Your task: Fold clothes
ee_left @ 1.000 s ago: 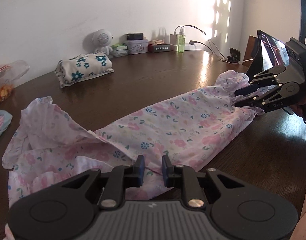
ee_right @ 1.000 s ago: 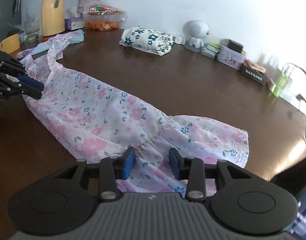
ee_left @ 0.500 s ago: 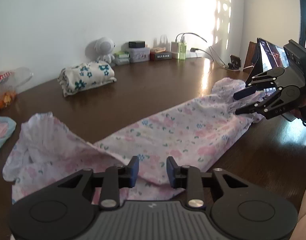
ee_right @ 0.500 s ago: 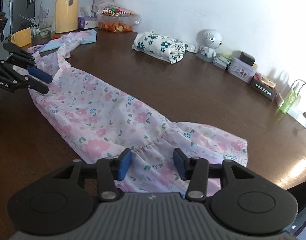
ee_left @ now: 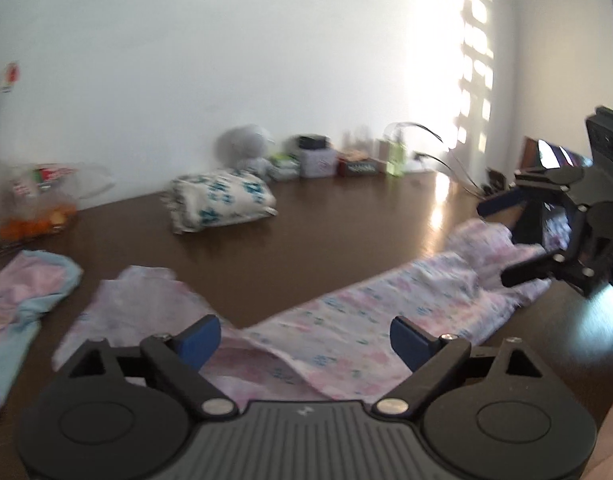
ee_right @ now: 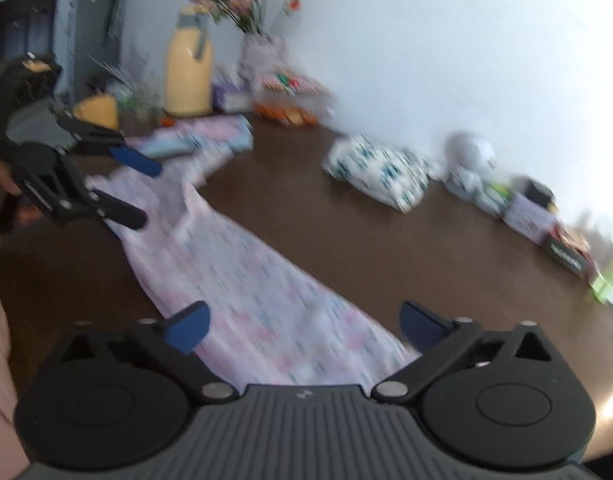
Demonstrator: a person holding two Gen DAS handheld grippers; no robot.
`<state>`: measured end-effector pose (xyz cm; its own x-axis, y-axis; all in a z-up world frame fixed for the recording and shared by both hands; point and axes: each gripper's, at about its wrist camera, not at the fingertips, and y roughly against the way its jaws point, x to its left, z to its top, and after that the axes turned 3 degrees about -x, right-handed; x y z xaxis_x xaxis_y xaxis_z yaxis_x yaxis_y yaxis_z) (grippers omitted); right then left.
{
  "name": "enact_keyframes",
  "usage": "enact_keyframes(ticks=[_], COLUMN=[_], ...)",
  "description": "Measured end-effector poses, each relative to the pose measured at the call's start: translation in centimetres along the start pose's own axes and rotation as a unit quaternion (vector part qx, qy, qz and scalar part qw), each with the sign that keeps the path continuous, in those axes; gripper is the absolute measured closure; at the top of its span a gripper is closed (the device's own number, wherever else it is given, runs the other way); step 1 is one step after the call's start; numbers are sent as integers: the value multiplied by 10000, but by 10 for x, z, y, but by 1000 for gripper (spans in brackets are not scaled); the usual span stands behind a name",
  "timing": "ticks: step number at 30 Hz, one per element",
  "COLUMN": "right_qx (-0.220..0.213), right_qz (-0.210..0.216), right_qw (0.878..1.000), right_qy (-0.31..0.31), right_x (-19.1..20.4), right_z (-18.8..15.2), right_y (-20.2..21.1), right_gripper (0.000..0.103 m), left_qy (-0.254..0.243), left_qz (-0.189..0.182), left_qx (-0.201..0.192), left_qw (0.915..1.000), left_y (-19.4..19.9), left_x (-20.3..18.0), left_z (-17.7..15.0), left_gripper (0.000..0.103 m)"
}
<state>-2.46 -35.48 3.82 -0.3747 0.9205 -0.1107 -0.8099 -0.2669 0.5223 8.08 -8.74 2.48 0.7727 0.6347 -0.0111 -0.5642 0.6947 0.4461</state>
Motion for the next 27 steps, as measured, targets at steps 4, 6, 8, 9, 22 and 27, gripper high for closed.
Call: enact_keyframes(ticks=[4,6,8,9,22,27], right_qx=[-164,-178,-148,-105,908,1547], right_qz=[358,505,651,731,1945,2147], right_qw=[9992,9986,9978,9973,9753,9590], right_qy=[-66,-46,7,22,-521,-1009], right_x=[9,14,22,26,48,50], right_z=[29,43,57,64,158,169], right_y=[-18,-30,-45,-54,-219,-299], right_gripper=[1,1,1,1,25,29], left_qy=[204,263,287,282,373,282], left_qz=[433,581,670,701,352,87], left_qx=[-144,-165,-141,-123,536,874], left_qw=[9988,9978,9972,9971,9972,9957], left_y=[18,25,29,31,13,-7], left_x=[22,34,47,53,118,127], left_z=[1,1,1,2,-19,-36], left_gripper=[8,8,8,8,82,84])
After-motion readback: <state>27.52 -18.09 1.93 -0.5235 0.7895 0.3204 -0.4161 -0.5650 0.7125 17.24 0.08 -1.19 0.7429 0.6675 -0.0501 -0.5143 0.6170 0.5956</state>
